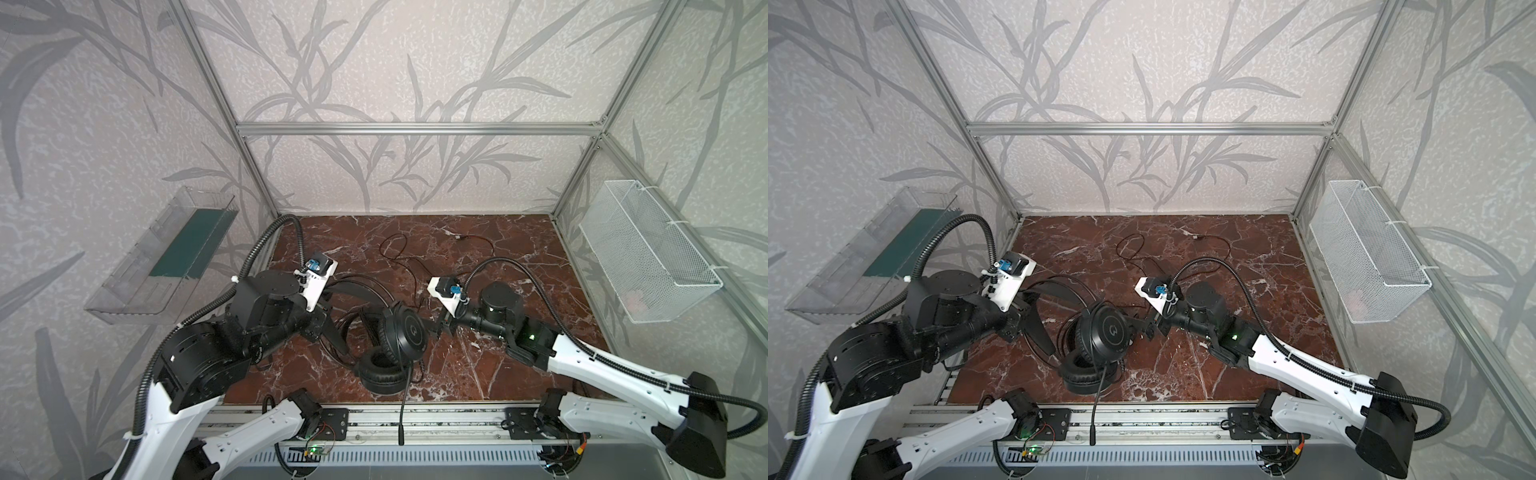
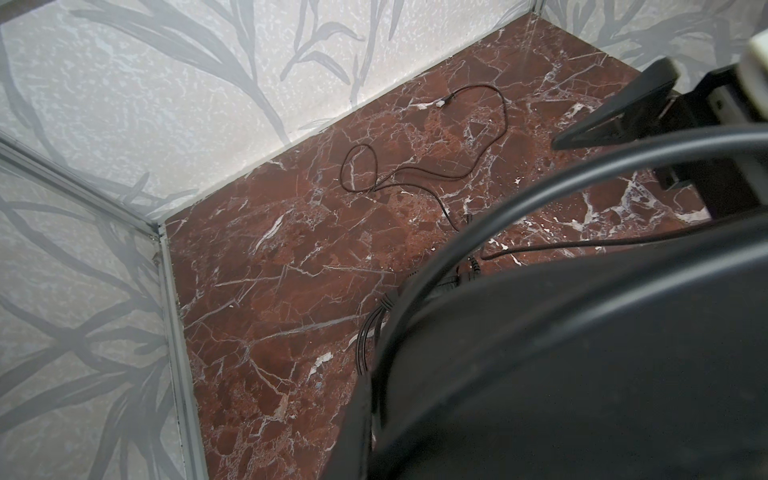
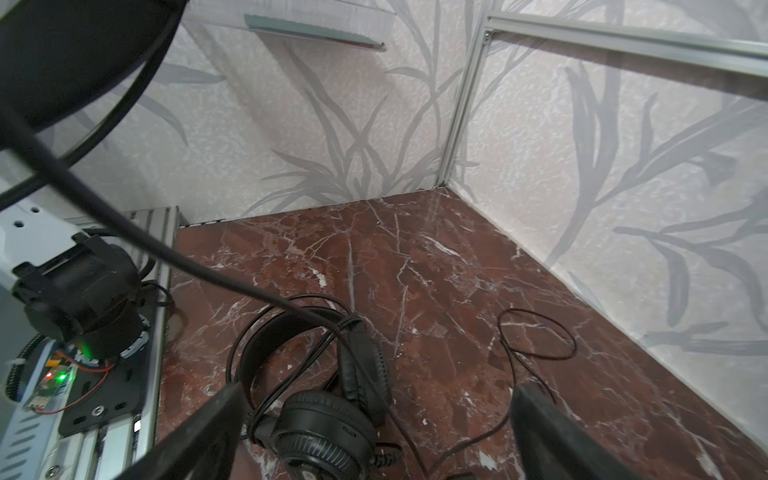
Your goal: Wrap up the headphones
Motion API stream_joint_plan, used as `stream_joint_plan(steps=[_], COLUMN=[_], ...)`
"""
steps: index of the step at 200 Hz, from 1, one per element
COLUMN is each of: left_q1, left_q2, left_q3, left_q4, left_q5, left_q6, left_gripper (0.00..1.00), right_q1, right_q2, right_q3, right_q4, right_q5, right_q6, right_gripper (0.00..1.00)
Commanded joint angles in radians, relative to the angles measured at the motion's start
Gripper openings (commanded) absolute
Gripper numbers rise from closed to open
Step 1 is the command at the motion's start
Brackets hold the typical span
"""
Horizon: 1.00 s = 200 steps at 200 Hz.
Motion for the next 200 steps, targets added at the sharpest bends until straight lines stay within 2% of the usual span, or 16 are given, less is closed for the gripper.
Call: stream_joint_plan(steps=[1,39,83,111,139,182,200], left_q1=[0.002,0.002,0.002,0.002,0.001,0.002,0.002], left_q2=[-0.005,0.003,0.012,0.010,0.006,-0.003,-0.006], left_q3=[0.043,0.054,0.059,0.050,0.048,0.034,0.016], left_q4=[0.035,0.045,0.042,0.043,0.045,0.038,0.040], left_q5=[0.059,0.074,0.086,0.087,0.086,0.072,0.062], left_q6=[-0.014,-0.031,-0.050,-0.055,-0.061,-0.061,-0.061], left_gripper=[0.00,0.00,0.00,0.00,0.00,0.00,0.00], right_q1=[-0.004,-0.002,-0.005,-0.005,-0.010,-0.034,-0.052], right_q2=[0.039,0.185,0.255,0.288,0.304,0.208,0.161], right_q3=[-0.004,0.025,0.048,0.048,0.048,0.022,0.020], right_q4=[0.074,0.145,0.188,0.237,0.267,0.248,0.220], right_q5=[-0.064,-0.121,-0.058,-0.066,-0.011,0.109,0.146], right_q6=[0.025,0.061,0.103,0.120,0.127,0.117,0.115], right_gripper=[0.99,1.00,0.91,0.66,0.37,0.10,0.04])
